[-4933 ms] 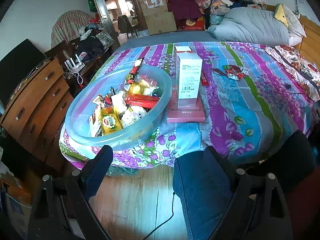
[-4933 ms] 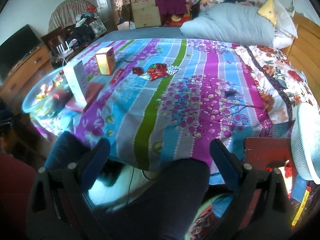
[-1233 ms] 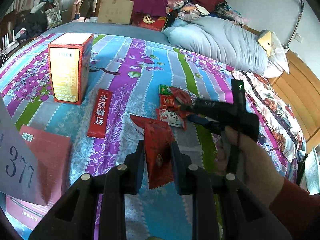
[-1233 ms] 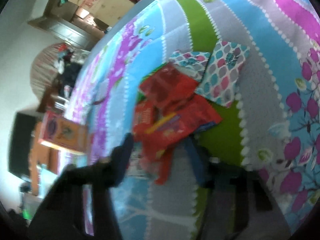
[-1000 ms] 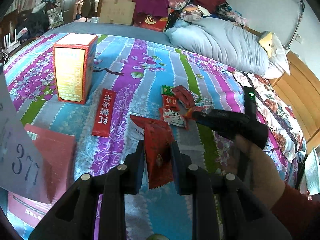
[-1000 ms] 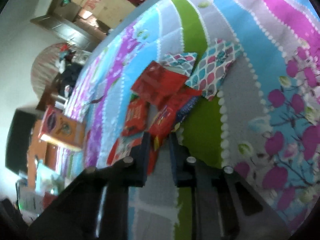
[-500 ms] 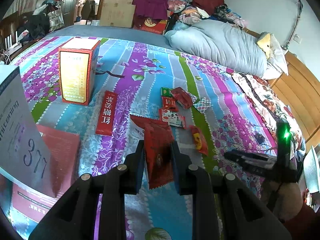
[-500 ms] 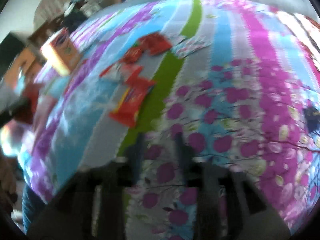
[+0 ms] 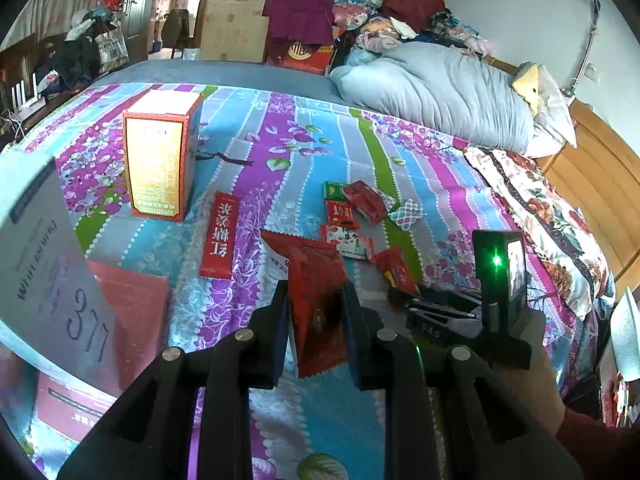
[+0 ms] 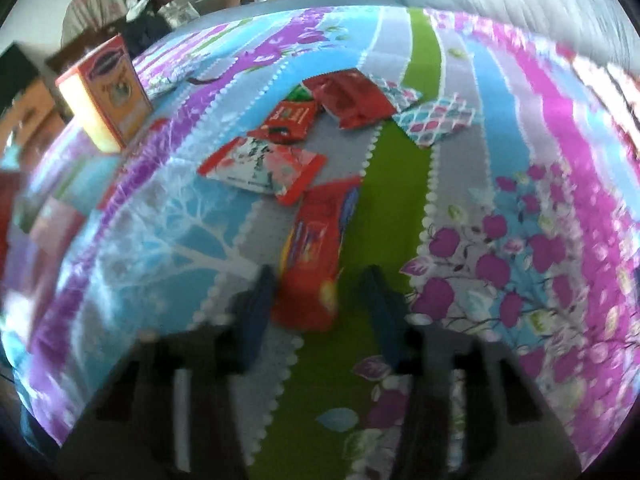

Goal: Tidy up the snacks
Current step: 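Grasp the red bar packet on the sheet with the right tool, then carry both held packets over the basin and open both tools to release them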

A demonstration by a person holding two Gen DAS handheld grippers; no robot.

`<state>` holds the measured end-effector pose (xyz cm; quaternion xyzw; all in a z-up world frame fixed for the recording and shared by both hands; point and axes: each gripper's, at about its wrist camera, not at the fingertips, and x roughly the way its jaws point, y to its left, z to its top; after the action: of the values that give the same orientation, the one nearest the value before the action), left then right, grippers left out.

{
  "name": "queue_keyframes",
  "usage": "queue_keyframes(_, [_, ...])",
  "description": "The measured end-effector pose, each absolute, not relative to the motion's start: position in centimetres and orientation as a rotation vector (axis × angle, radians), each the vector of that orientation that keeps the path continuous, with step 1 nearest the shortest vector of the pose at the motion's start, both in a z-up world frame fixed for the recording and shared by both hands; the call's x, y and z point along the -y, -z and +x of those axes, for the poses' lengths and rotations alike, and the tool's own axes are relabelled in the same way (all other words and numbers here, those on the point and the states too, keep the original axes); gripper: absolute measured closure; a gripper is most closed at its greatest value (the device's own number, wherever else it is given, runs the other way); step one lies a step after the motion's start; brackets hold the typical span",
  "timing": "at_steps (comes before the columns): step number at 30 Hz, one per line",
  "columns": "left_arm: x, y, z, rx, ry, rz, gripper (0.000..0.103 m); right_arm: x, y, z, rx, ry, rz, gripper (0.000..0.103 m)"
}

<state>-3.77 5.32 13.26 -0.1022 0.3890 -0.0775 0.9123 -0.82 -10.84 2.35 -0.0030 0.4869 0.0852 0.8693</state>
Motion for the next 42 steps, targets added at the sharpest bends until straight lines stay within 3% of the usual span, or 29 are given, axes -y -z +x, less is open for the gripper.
queue_keyframes(13, [-6.6,-19.3,-6.7,-0.684,0.166,-0.206,0.079,8.8,-14.4,-5.3,-0.775,-0.311,0.058,0.075])
queue_keyframes(22, [-14.8,-24.6,-10.2,-0.571,-0.001,-0.229,0.079,0.1,-23.1,-6.2,-0.612,-0.510,0.011,0.075])
queue_keyframes(32, [-28.9,-27.9,-15.6,-0.478,-0.268,-0.319,0.079,-14.2,-25.2,-7.0,-0.602,-0.792,-0.043,0.075])
queue_keyframes(42, [-39.7,-26.2,-21.1,-0.478,-0.477,-0.424,0.079,-24.3,-24.2,-9.0,-0.673,-0.964,-0.106,0.075])
